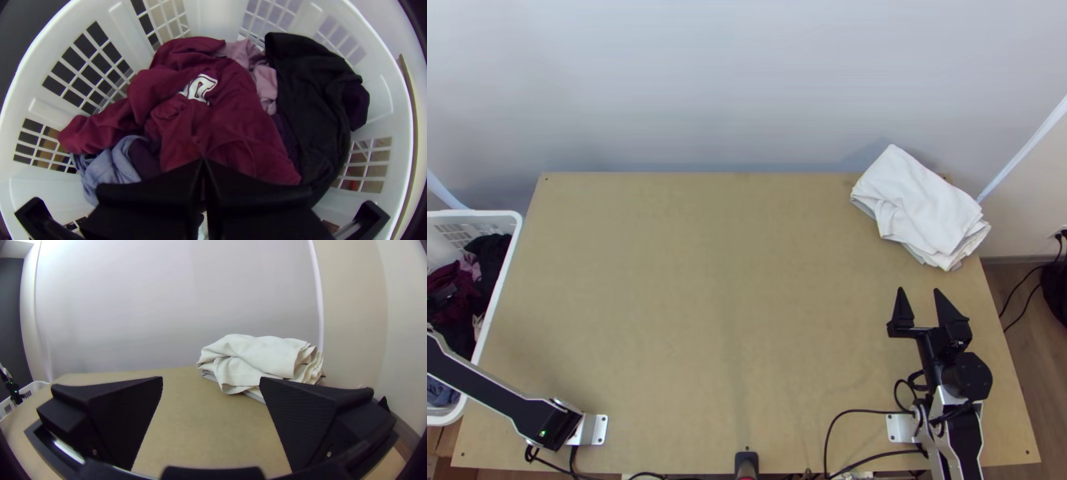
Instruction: Fold the t-shirt
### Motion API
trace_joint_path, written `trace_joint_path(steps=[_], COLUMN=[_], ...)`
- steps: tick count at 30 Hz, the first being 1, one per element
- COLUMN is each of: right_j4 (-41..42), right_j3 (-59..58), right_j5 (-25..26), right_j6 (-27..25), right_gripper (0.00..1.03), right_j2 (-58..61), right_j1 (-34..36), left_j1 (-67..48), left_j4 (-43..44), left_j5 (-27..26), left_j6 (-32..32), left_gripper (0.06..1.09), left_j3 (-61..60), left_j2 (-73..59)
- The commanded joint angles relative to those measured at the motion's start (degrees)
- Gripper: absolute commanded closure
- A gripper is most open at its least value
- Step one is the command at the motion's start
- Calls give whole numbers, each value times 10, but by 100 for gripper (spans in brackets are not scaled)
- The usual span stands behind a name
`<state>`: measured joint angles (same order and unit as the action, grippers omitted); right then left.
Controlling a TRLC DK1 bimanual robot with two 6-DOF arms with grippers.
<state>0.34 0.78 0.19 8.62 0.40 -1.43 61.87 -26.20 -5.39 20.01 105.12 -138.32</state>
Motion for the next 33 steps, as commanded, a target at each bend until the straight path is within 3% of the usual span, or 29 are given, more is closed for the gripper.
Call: trace_joint_path(steps=[1,14,28,33], right_j4=[-11,-11,-11,-11], right_j3=[-2,-2,-2,-2], right_j5=[5,5,5,5], right_j6=[9,9,9,9], right_gripper=[4,4,4,4], right_j2=[-5,-5,-5,-5], right_j1=[1,1,1,1], left_j1=[7,19,36,39], left_j4=[-3,39,223,269], left_j5=[-10,-89,-123,-122], left_j6=[-30,-132,-271,-289], left_gripper=[104,105,105,105], left_j3=[11,9,-10,-19], left_j2=[73,321,556,616])
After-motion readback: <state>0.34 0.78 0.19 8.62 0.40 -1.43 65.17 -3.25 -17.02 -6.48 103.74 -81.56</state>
